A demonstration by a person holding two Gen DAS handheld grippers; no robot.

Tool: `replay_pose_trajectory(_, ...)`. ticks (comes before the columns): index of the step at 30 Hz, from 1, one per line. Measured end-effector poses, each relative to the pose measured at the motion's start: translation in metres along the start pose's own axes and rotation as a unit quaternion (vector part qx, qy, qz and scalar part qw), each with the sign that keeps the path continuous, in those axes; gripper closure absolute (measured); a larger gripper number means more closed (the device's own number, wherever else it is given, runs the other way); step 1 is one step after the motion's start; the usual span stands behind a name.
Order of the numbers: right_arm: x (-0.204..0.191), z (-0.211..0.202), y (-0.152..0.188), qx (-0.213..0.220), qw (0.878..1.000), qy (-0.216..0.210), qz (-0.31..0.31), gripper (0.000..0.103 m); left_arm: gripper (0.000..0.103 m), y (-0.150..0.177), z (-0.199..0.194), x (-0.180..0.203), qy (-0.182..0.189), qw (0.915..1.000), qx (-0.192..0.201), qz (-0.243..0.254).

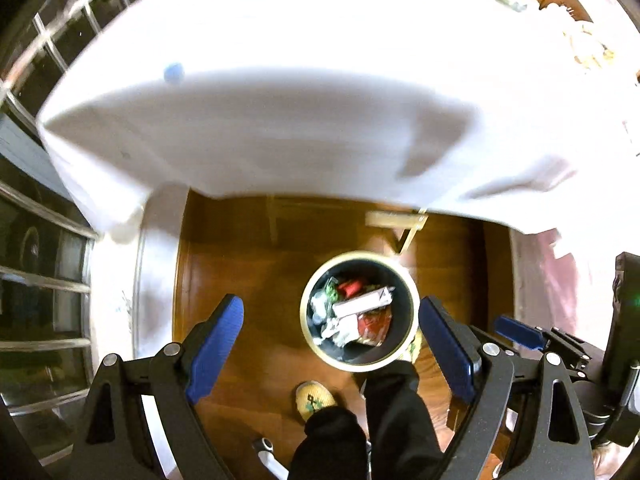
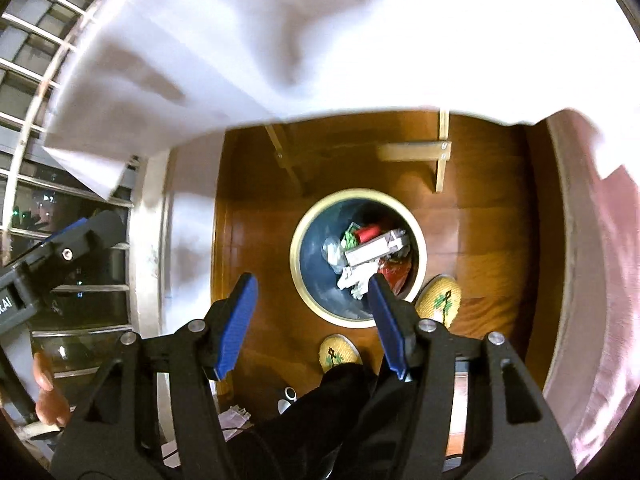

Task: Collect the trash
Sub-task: 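Raise both tools back toward the table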

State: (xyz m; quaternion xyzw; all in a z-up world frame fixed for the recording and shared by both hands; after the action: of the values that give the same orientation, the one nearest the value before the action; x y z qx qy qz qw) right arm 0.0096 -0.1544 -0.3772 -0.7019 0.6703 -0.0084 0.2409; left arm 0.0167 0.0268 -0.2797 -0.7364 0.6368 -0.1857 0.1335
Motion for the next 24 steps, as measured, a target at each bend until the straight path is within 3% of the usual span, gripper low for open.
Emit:
replay_pose_trajectory(9,-0.037,-0.11,-0.033,0.061,0.998,0.001,-0.002,0.048,0.013,-0.053,-0.122,0.035,0.027,0.9963,0.068,0.045)
replay_pose_trajectory(17,-0.053,-0.201,-0.065,0.123,0.992,0.018,-0.017,0.048,0.013,-0.096,-0.217,0.06,0.051,0.9874,0.131,0.072)
replay_pose_trajectory(24,-0.046,-0.258,-0.089,0.168,0.985,0.04,-0.011,0.048,0.013,-0.132,-0.27,0.074,0.064,0.9776,0.18,0.089)
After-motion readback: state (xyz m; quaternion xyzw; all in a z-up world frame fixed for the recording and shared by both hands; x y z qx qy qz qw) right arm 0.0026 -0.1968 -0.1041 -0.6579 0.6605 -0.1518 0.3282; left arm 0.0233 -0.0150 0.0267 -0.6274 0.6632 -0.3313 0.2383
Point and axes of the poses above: each gripper's, at about its wrist camera, not at the fingertips, and z roughly the way its jaws point, x to its right, y to its underside, the point moved 8 cm from there along z, roughly the way its jaws point, and after that the axes turned 10 degrees about x, right-handed, at the moved point
